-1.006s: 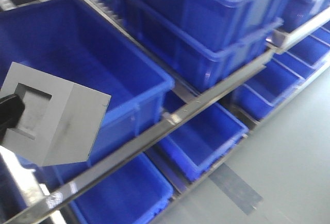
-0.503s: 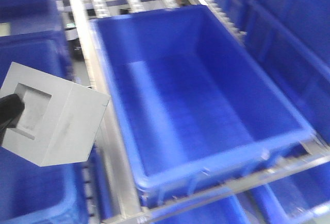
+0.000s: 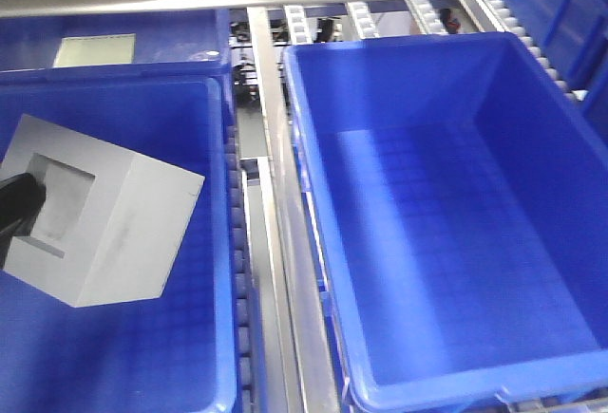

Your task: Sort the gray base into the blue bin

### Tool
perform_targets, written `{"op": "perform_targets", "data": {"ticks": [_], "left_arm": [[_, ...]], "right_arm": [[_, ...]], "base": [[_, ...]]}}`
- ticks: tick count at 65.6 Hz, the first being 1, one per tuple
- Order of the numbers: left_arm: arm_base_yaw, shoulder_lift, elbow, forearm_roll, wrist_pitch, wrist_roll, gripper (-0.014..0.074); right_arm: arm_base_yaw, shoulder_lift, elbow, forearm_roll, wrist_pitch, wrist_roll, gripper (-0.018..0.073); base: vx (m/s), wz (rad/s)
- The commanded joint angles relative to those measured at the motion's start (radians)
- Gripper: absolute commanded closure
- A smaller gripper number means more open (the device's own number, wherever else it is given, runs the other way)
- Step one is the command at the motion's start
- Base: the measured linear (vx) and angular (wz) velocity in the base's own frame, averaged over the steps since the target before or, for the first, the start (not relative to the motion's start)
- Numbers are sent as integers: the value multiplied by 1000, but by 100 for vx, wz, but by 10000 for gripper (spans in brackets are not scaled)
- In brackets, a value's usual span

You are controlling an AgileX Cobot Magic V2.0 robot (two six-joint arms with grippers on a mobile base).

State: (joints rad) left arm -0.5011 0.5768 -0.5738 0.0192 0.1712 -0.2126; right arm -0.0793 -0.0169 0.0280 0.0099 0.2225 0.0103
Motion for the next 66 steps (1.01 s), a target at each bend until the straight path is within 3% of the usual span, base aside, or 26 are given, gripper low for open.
{"op": "perform_targets", "data": {"ticks": [1, 66], "left_arm": [[-5, -2, -34, -4, -111, -12, 603], [-5, -2, -34, -4, -111, -12, 603]], "right_arm": [[-1, 3, 1, -10, -75, -10, 564], [-1, 3, 1, -10, -75, -10, 564]], "base": [[4, 15], [2, 11]]}}
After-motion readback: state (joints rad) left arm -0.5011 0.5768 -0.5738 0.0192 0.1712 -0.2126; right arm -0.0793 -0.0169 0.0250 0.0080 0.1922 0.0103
